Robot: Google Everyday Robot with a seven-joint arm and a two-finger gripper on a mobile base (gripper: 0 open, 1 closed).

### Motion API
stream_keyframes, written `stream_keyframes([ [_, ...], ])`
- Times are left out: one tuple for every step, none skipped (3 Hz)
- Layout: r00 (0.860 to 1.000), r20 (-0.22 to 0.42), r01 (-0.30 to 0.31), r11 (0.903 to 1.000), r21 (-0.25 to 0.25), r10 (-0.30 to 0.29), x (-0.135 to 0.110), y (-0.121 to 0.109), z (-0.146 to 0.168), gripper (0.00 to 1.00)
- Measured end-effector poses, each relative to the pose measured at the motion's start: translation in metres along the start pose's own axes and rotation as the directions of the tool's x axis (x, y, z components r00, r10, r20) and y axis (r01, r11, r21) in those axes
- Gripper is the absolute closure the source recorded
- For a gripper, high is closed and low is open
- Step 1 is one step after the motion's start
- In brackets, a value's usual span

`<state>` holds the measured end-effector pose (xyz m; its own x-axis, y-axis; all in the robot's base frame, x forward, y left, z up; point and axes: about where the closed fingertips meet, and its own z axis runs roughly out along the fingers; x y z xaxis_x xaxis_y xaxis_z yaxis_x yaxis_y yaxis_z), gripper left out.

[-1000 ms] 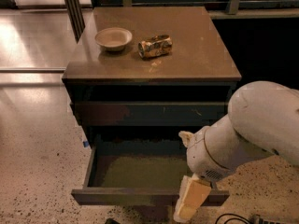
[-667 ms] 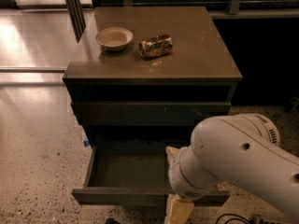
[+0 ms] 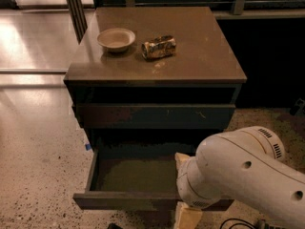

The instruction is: Close middle drawer

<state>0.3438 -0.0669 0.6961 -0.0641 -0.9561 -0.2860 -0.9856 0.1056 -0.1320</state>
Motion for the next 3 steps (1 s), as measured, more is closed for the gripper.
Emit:
stream_keyframes([
  [0.999, 0.037, -0.004, 0.9998, -0.018, 0.005, 0.002, 0.004, 0.001, 0.00],
  [0.999, 0.011, -0.037, 0.9978, -0.056, 0.037, 0.035, -0.006, 0.024, 0.00],
  [0.998, 0.010, -0.061, 0.9959, -0.066, 0.062, 0.069, -0.025, 0.039, 0.00],
])
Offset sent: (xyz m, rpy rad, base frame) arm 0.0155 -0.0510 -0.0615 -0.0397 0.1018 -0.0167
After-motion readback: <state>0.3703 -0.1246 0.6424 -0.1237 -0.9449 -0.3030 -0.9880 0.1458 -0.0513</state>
